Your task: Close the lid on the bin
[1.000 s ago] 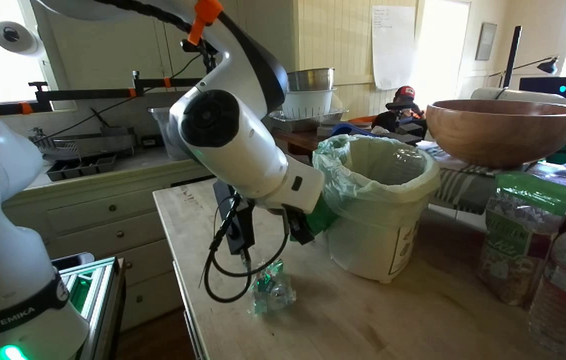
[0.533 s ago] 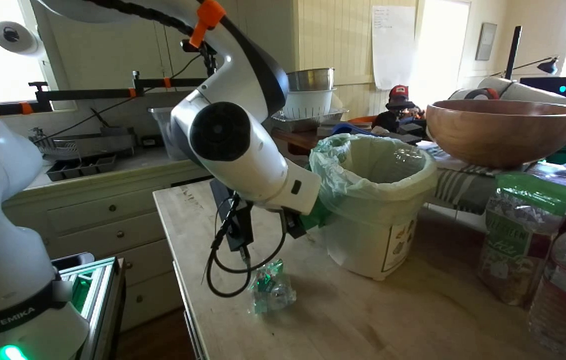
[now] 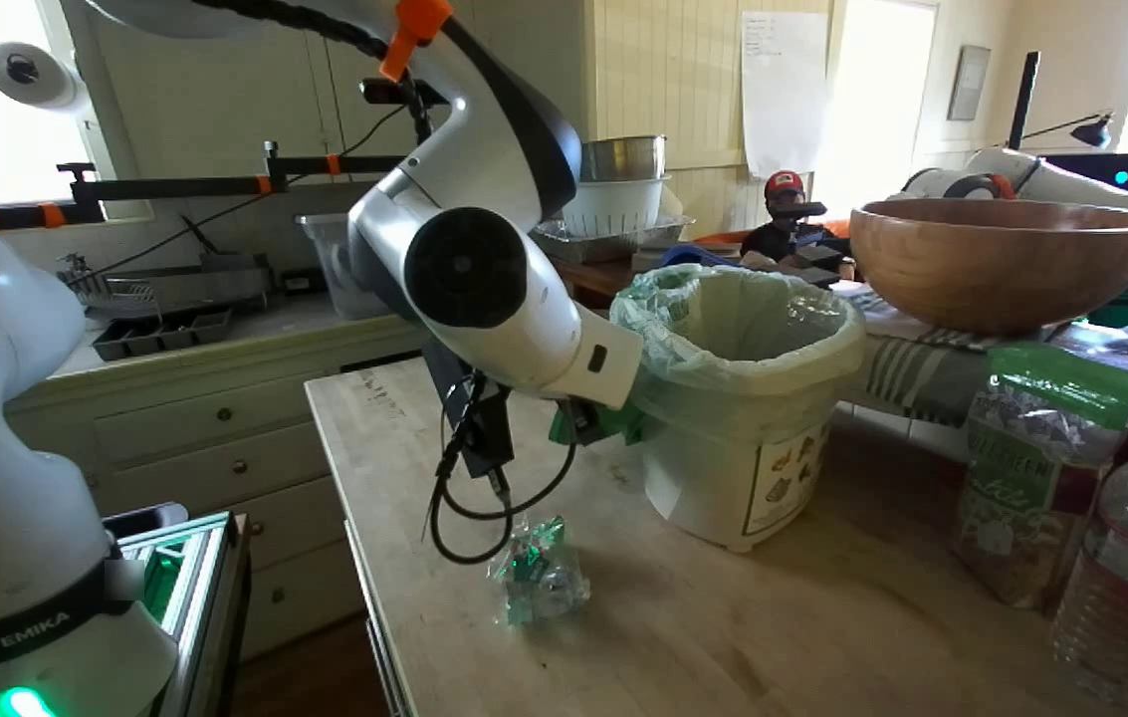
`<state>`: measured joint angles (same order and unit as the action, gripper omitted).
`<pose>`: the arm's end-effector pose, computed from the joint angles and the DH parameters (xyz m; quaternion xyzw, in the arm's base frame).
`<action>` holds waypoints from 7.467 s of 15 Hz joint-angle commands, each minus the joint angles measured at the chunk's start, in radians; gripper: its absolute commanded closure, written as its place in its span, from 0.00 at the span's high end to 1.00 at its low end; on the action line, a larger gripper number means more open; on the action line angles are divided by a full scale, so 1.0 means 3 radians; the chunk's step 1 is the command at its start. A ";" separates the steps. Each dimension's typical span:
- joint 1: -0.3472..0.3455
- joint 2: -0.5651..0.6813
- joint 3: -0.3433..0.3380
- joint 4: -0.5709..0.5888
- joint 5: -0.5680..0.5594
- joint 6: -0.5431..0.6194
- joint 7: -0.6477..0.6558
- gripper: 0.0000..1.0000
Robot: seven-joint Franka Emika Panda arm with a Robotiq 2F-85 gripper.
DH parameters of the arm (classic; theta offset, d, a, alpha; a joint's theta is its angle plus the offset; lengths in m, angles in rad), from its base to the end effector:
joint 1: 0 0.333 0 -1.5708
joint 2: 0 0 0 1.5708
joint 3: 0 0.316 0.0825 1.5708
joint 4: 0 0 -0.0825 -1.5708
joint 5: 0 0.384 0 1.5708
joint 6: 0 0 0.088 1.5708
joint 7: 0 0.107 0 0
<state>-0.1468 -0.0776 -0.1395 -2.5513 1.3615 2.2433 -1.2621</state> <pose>0.4298 -0.0964 0.2939 -0.8887 0.0328 -0.2473 0.3847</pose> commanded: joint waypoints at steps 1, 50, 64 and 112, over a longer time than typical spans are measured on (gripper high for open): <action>0.0022 0.0049 0.0007 0.0105 0.0073 -0.0247 0.0125 1.00; -0.0251 -0.0150 -0.0283 0.0193 -0.0860 -0.2220 0.2577 0.02; -0.0511 -0.0256 -0.0584 0.0344 -0.1094 -0.2958 0.3059 0.02; -0.0629 0.0428 -0.0684 0.0751 -0.0126 -0.4112 0.4031 0.02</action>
<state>-0.3364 0.0832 -0.3421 -2.3264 1.3052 1.0003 -0.0521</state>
